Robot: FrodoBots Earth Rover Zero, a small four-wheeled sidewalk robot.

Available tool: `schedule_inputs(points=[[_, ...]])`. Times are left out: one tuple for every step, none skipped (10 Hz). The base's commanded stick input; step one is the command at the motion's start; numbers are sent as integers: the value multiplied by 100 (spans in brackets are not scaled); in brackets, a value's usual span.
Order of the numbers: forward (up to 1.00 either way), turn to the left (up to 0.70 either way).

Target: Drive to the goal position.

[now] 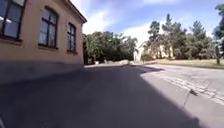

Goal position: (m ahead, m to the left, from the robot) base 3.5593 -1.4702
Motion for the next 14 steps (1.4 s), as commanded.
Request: schedule_inputs(points=[[70,0],[70,0],[70,0],[70,0],[70,0],[70,0],[70,0],[70,0],[70,0],[70,0],[70,0],[70,0],[70,0],[70,0]])
